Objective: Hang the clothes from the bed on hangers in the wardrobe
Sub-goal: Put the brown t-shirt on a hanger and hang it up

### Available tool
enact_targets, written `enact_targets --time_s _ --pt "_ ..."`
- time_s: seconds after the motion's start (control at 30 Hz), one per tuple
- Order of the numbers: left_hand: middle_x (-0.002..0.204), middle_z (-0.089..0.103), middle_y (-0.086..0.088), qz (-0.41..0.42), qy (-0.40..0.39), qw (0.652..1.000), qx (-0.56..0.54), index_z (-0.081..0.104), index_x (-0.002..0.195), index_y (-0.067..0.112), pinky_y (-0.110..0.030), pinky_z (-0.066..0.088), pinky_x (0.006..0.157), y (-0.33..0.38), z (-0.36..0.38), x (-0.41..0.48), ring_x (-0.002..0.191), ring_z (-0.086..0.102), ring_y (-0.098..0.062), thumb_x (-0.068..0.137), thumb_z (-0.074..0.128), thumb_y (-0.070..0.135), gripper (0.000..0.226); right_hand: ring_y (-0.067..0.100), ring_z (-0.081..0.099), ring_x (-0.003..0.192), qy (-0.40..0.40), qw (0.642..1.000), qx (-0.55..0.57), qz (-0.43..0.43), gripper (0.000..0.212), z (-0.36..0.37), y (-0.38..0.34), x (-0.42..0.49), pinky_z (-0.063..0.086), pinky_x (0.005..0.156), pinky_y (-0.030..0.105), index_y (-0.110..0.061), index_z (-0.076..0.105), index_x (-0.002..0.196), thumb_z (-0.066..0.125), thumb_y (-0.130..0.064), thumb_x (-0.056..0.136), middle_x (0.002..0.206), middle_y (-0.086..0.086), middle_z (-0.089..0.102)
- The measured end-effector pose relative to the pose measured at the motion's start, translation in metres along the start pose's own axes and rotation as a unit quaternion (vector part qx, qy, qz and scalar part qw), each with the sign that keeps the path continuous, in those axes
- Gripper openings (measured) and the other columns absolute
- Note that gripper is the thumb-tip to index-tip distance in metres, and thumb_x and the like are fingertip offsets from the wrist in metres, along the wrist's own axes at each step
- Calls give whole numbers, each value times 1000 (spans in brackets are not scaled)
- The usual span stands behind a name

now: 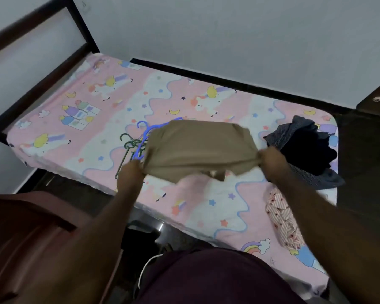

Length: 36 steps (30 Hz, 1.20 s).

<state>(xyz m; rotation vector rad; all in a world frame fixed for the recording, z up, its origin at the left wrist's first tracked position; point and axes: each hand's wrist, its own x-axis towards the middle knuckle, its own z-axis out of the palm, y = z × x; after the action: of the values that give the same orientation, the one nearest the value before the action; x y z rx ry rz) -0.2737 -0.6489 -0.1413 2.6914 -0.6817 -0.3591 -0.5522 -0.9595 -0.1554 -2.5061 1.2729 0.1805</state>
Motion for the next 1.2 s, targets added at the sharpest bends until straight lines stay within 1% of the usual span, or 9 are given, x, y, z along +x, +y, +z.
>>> enact_targets --time_s 0.27,0.4,0.5,0.67,0.8,0.9,1.0,1.1,1.2 --pt "97 66 -17 -84 -104 991 13 64 93 17 -34 45 76 -52 43 -54 95 61 -37 79 50 1 25 40 64 92 -32 988 136 64 57 44 18 -65 45 81 40 4 68 85 38 -37 59 91 24 68" --pt "105 70 -18 -16 -86 996 -26 71 108 8 -35 48 85 -26 34 -34 101 64 -36 79 55 -5 36 36 63 104 -46 980 170 96 25 34 -7 -49 46 86 35 2 68 104 58 -6 82 107 19 67" --pt "79 73 -14 -48 -97 990 -87 71 105 2 -41 57 77 4 8 -1 77 68 -35 79 58 -7 30 32 65 105 -54 975 201 83 32 10 -25 -18 51 92 38 -4 68 109 55 5 82 113 15 68" --pt "102 71 -21 18 69 985 -155 75 97 3 -34 47 93 49 -75 48 102 65 -33 77 55 4 29 29 59 113 144 949 277 41 42 -70 -66 24 43 97 28 -5 70 105 42 11 79 116 11 68" --pt "77 64 -14 79 11 940 -332 68 82 7 -24 56 55 86 -147 68 68 63 -25 88 49 -3 22 32 62 100 241 933 265 -45 32 -144 -89 39 41 84 26 -1 70 96 44 10 81 101 17 71" --pt "79 63 -11 77 106 914 -383 66 91 5 -26 56 55 98 -184 80 65 62 -20 88 47 -6 23 27 60 94 340 888 310 -18 28 -187 -95 40 39 80 21 -2 66 100 41 4 88 102 13 68" --pt "93 69 -16 63 178 919 -346 68 88 13 -40 55 69 94 -206 91 78 62 -27 82 42 0 30 31 59 92 342 894 288 -19 21 -212 -94 44 43 80 32 -5 63 92 42 -3 91 98 15 67" --pt "101 70 -9 100 212 932 -277 71 99 7 -34 48 82 93 -223 86 94 62 -24 87 46 3 28 33 57 88 369 885 281 -35 19 -234 -94 44 34 72 29 -7 58 83 44 -10 95 89 14 64" --pt "99 62 -7 118 235 921 -287 63 102 6 -31 44 79 101 -232 79 93 56 -23 93 43 3 23 32 58 89 372 887 269 -52 20 -248 -95 44 36 75 29 -5 63 88 44 -9 95 93 13 66"
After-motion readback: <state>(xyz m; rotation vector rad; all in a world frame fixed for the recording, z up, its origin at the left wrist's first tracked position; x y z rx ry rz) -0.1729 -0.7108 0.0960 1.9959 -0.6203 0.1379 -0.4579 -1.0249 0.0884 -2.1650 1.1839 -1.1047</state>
